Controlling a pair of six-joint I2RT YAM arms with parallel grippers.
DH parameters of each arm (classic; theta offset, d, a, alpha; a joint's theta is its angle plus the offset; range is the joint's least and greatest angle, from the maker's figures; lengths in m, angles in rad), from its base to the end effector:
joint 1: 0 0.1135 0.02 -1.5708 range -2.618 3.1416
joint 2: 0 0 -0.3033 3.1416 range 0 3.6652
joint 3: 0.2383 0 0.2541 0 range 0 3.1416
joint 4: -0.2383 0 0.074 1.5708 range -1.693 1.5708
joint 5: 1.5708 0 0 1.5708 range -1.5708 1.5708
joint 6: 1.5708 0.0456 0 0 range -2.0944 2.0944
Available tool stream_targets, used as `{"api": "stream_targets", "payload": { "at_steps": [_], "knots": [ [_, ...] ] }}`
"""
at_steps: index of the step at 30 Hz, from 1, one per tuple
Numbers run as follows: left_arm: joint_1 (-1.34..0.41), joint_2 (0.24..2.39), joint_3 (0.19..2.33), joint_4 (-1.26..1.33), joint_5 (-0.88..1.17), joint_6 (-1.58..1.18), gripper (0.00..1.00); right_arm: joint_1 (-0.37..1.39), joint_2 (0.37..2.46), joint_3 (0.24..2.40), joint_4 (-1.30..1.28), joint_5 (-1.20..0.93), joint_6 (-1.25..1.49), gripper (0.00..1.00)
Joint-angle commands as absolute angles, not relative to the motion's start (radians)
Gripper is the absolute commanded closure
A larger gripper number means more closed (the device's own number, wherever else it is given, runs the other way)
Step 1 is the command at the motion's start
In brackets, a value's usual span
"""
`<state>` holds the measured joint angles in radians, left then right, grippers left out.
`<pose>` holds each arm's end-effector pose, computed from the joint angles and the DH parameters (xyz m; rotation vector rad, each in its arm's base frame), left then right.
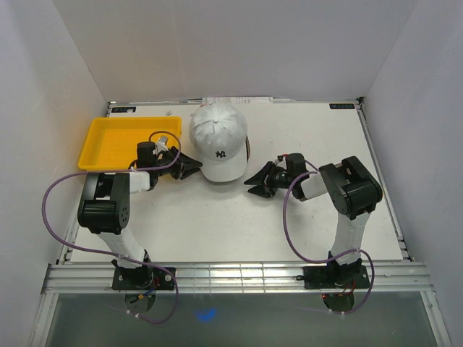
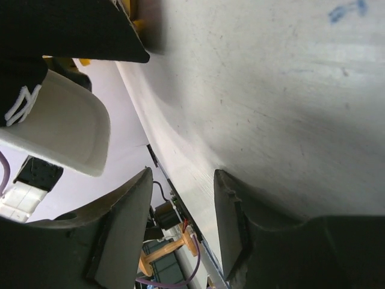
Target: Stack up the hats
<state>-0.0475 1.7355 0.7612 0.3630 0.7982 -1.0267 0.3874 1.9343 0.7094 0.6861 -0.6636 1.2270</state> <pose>0.3428 -0.0490 0.1814 -0.6358 2.2656 -1.4447 0.3249 0.1629 0.1286 0.5512 2.3886 1.5591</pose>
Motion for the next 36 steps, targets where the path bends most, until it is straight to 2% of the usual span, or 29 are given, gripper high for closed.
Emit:
{"api": "stream_targets", "payload": {
  "at_steps": [1,6,18,23,28,36],
  "knots": [
    [-0.028,1.727,0.781,0.256,0.678,-0.991,0.54,0.390,1.885,0.753,0.617,-0.658,1.172,0.48],
    [-0.028,1.694,0.802,0.200,0.663,-0.960,0.42,0.390,1.864,0.755,0.580,-0.655,1.152,0.47],
    [-0.028,1.522,0.874,0.005,0.600,-0.864,0.34,0.377,1.766,0.706,0.543,-0.644,1.115,0.44],
    [-0.028,1.425,0.923,-0.101,0.610,-0.819,0.32,0.359,1.672,0.709,0.439,-0.635,1.057,0.42],
    [-0.028,1.301,0.956,-0.213,0.655,-0.746,0.32,0.334,1.476,0.741,0.243,-0.600,0.910,0.39],
    [-0.040,1.013,0.951,-0.391,0.696,-0.623,0.31,0.322,1.061,0.885,-0.242,-0.296,0.602,0.27]
  ]
}}
